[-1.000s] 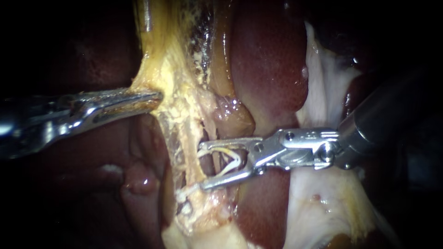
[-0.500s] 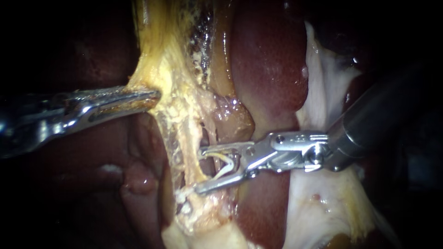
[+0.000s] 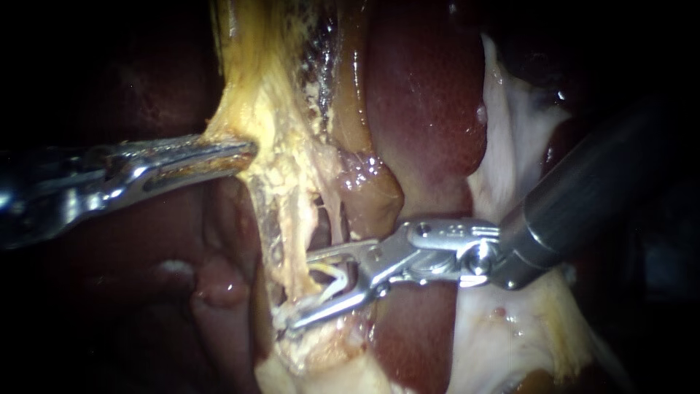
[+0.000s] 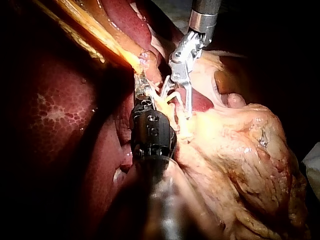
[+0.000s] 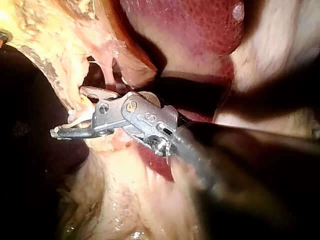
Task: Clipping second clip left tube
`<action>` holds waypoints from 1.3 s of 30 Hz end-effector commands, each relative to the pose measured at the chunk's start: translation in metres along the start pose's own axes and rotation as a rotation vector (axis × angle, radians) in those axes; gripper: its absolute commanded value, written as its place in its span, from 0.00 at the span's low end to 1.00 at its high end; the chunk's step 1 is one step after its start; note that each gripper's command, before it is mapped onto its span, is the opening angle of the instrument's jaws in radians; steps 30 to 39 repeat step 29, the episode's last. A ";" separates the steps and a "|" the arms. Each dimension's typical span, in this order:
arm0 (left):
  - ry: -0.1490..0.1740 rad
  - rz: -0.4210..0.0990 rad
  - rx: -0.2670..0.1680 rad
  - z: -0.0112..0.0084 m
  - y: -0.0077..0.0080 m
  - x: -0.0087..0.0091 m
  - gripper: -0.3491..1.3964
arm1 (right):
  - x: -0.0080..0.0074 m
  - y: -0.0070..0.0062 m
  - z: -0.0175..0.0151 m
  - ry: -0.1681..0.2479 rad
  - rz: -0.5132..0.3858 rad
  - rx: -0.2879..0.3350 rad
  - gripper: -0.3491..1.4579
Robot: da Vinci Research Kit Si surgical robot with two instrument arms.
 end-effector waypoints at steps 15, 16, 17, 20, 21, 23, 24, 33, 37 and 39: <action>-0.001 0.001 -0.002 0.0006 -0.0001 0.0003 0.00 | -0.0008 0.0000 -0.0004 0.012 0.064 0.036 0.02; -0.001 0.001 -0.002 0.0006 -0.0001 0.0003 0.00 | -0.0008 0.0001 -0.0005 0.019 0.070 0.026 0.00; -0.001 0.001 -0.002 0.0006 0.0000 0.0003 0.00 | -0.0008 0.0003 -0.0007 0.018 0.070 0.020 0.00; -0.001 0.001 -0.002 0.0006 0.0000 0.0003 0.00 | -0.0011 0.0008 -0.0009 0.012 0.077 0.017 0.00; -0.001 0.001 -0.002 0.0006 0.0000 0.0003 0.00 | -0.0012 0.0009 -0.0009 0.012 0.076 0.016 0.00; -0.001 0.001 -0.002 0.0007 0.0000 0.0003 0.00 | -0.0014 0.0010 -0.0009 0.011 0.075 0.016 0.00; -0.001 0.001 -0.002 0.0007 0.0000 0.0003 0.00 | -0.0014 0.0010 -0.0008 0.011 0.075 0.016 0.00; -0.001 0.001 -0.001 0.0007 0.0001 0.0004 0.00 | -0.0015 0.0010 -0.0008 0.011 0.075 0.017 0.00; -0.001 0.001 -0.001 0.0007 0.0001 0.0004 0.00 | -0.0015 0.0010 -0.0008 0.011 0.075 0.017 0.00; -0.001 0.001 -0.001 0.0007 0.0001 0.0004 0.00 | -0.0015 0.0010 -0.0008 0.011 0.075 0.017 0.00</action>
